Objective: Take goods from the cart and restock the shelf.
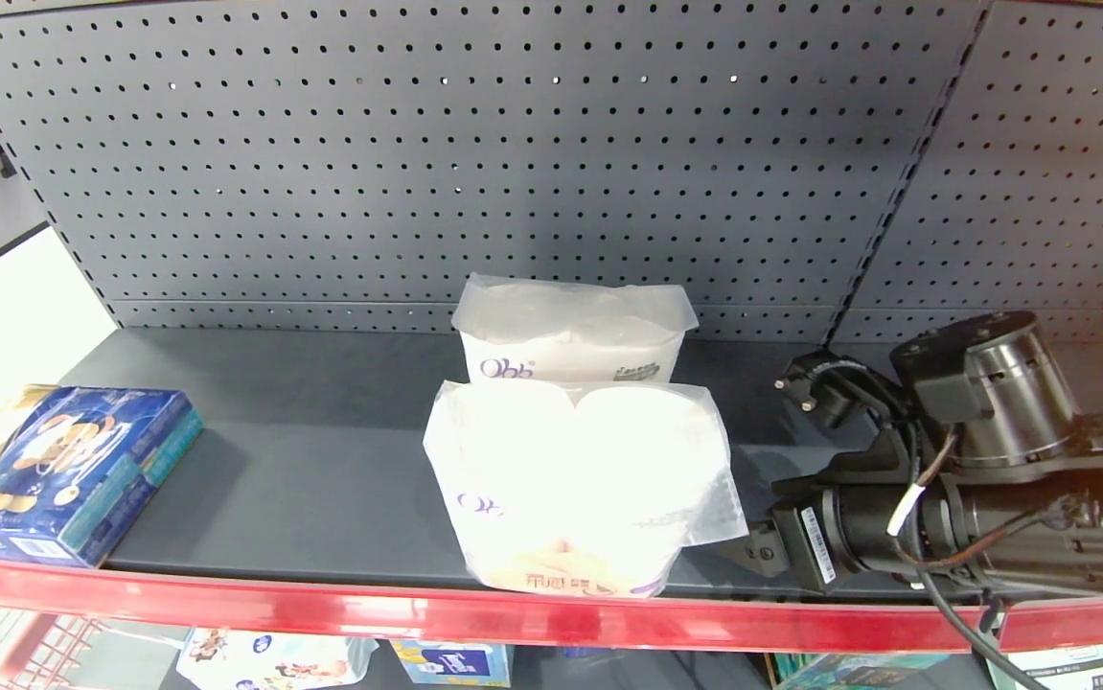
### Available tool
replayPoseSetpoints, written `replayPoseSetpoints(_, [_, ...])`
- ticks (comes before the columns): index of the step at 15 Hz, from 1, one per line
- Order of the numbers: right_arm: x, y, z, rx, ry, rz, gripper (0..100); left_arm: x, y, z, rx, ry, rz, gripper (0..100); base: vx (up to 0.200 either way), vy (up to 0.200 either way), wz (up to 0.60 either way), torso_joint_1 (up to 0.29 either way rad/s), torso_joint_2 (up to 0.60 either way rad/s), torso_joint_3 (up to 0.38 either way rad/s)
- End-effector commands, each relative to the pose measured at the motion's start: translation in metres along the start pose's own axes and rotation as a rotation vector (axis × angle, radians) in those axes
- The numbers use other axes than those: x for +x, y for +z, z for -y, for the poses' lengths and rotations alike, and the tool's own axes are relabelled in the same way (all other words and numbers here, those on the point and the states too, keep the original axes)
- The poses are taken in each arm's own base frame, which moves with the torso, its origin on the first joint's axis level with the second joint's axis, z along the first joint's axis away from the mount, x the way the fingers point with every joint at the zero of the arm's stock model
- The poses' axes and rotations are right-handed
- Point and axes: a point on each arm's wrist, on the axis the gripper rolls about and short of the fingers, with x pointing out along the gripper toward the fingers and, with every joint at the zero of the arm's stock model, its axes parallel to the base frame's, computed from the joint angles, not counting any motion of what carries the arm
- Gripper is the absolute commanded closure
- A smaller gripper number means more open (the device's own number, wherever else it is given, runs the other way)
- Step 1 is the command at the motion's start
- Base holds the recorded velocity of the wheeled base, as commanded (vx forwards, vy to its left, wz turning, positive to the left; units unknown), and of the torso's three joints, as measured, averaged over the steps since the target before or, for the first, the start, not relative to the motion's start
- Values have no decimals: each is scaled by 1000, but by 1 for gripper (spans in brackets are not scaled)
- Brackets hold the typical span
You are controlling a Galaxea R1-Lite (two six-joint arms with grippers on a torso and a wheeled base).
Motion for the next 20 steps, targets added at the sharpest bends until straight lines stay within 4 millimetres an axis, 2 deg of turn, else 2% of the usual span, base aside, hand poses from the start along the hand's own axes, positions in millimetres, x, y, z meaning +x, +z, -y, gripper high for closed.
replayPoseSetpoints(1, [5,3,-3,-8,8,-5,0,1,1,0,-1,0,-4,0,0,0,0,0,0,0])
replayPoseSetpoints(17, [12,5,-11,-23,21,-16,0,1,2,0,-1,0,1,0,0,0,0,0,0,0])
replayPoseSetpoints(20, [1,0,-2,-2,-3,-8,0,1,2,0,-1,0,-1,0,0,0,0,0,0,0])
